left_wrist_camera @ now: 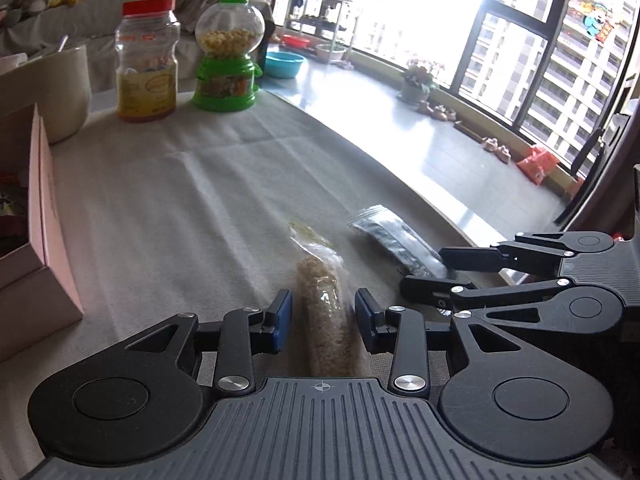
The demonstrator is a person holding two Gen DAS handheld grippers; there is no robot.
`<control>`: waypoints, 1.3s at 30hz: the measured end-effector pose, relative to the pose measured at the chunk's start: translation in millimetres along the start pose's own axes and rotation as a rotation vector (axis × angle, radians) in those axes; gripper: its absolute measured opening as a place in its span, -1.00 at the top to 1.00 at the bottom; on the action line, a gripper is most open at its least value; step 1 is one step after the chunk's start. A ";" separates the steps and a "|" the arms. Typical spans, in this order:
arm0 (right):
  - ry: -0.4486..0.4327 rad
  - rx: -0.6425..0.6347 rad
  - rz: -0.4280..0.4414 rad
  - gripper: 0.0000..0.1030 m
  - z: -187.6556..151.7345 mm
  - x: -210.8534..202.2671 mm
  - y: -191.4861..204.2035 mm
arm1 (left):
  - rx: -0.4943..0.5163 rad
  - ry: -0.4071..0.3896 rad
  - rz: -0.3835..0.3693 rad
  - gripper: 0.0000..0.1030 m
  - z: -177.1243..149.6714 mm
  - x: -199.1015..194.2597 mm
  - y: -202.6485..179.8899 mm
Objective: Organize snacks
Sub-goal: 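Grasp the clear grain bag with the left tool while the right tool grasps the dark bar packet, then carry the grain bag with the left tool while the right tool carries the dark bar to the pink box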
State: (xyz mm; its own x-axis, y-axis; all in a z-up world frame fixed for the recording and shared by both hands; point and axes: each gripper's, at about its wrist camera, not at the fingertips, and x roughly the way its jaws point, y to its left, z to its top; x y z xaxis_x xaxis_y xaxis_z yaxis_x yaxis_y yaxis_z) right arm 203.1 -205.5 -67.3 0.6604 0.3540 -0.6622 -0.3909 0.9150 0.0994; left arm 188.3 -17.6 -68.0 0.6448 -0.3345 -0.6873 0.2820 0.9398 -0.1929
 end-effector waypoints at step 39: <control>-0.018 0.063 -0.012 -0.77 9.3 22.2 1.5 | -0.038 0.073 0.083 0.33 -12.4 -18.0 11.6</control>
State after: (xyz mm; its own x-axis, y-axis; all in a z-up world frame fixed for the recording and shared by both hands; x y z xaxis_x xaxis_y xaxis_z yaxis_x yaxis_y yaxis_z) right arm 223.2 -194.5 -74.9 0.6763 0.3461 -0.6502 -0.3423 0.9293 0.1386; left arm 171.2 0.2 -66.5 0.6108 -0.2510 -0.7509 0.2018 0.9665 -0.1589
